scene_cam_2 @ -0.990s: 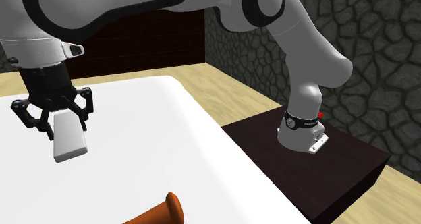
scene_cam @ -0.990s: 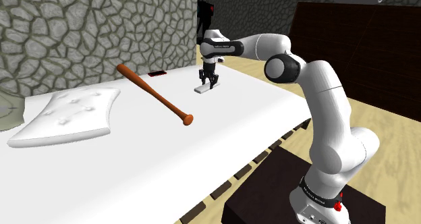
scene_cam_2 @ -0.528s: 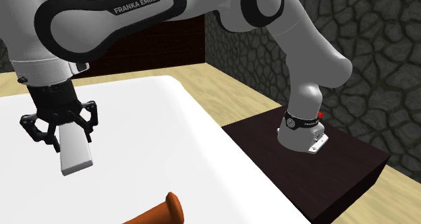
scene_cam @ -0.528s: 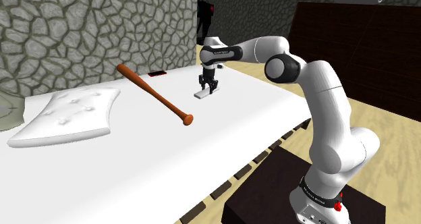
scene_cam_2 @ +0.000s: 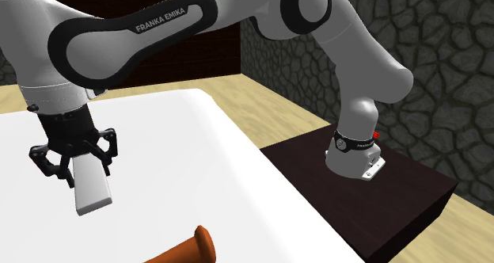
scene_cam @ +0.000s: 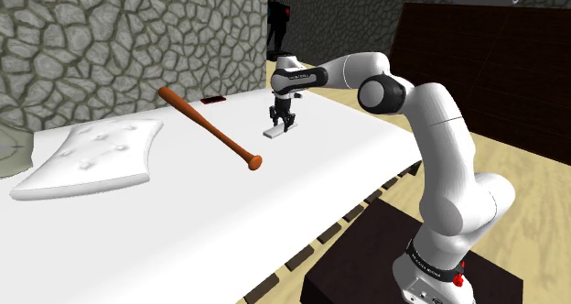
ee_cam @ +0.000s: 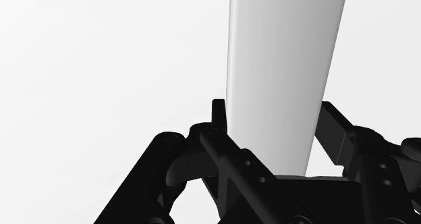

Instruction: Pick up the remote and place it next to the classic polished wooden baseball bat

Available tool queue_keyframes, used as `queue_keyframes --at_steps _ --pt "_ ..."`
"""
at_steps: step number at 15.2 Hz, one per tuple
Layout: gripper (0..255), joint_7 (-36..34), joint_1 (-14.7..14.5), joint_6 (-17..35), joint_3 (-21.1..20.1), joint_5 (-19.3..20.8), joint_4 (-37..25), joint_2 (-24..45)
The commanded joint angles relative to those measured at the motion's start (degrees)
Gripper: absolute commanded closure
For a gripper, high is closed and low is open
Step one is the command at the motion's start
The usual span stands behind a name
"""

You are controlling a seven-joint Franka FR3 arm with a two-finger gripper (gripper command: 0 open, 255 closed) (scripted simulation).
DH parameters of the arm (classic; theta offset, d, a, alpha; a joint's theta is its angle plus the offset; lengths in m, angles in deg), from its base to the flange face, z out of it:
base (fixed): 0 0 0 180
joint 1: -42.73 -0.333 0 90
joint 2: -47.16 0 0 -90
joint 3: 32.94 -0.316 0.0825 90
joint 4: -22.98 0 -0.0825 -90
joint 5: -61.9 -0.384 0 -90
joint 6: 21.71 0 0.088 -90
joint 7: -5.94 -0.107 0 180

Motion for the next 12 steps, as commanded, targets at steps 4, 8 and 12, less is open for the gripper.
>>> queue_keyframes --at_steps 4,8,12 --pt "0 0.0 0.0 0.0 0.0 0.0 0.0 0.0" --pt "0 0.0 0.0 0.0 0.0 0.0 0.0 0.0" --pt "0 0.4 -0.2 -4.8 -0.2 -0.4 -3.7 -1.3"
